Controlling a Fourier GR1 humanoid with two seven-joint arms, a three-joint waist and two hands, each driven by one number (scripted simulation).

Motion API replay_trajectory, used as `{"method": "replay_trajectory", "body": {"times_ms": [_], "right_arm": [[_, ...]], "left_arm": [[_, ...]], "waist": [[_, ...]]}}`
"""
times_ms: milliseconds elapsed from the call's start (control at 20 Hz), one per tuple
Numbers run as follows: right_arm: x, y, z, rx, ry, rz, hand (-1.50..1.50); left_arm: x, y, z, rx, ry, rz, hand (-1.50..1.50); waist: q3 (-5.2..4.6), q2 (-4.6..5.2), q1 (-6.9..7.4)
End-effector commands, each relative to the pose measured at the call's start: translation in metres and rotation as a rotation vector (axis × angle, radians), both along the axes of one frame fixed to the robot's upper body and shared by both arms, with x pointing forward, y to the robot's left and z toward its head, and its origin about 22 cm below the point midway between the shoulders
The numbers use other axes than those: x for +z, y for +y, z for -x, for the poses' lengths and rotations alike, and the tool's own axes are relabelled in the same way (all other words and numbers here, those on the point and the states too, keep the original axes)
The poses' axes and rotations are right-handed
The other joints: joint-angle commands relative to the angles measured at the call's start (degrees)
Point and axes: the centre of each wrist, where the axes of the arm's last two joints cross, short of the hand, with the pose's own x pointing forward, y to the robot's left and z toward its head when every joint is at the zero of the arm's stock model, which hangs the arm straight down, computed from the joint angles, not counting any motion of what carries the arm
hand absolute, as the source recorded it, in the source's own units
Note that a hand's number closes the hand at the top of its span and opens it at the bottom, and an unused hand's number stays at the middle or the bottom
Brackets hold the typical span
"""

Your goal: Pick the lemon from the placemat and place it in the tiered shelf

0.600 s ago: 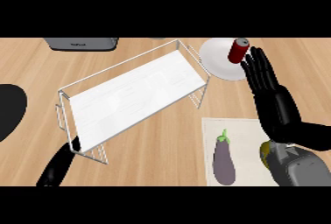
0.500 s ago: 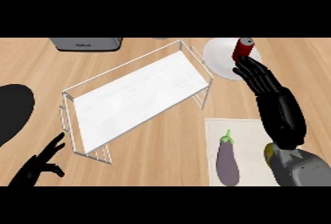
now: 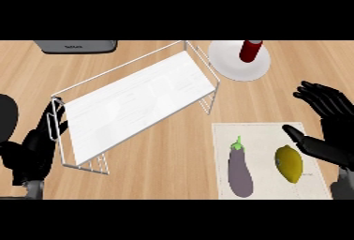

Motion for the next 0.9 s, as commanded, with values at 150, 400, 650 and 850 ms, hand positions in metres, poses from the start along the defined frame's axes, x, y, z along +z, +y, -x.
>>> {"method": "replay_trajectory", "body": {"times_ms": [150,400,650,850], "right_arm": [[0.014,-0.083,0.047,0.213,-0.065,0.097,-1.5],[0.071,-0.089,0.056,0.319,0.037,0.525,-1.5],[0.105,-0.064,0.07,0.264,0.067,0.895,-1.5],[0.128,-0.039,0.074,0.16,0.118,1.139,-1.5]], "left_arm": [[0.03,-0.017,-0.011,-0.001,-0.102,0.08,0.0],[0.032,-0.013,-0.014,0.012,-0.094,0.051,0.0],[0.03,-0.017,-0.009,0.009,-0.086,0.069,0.0],[0.044,-0.018,-0.017,-0.002,-0.113,0.064,0.0]], "waist": [[-0.08,0.05,-0.21],[-0.26,-0.14,-0.71],[-0.33,-0.17,-0.22],[-0.34,0.18,0.84]]}}
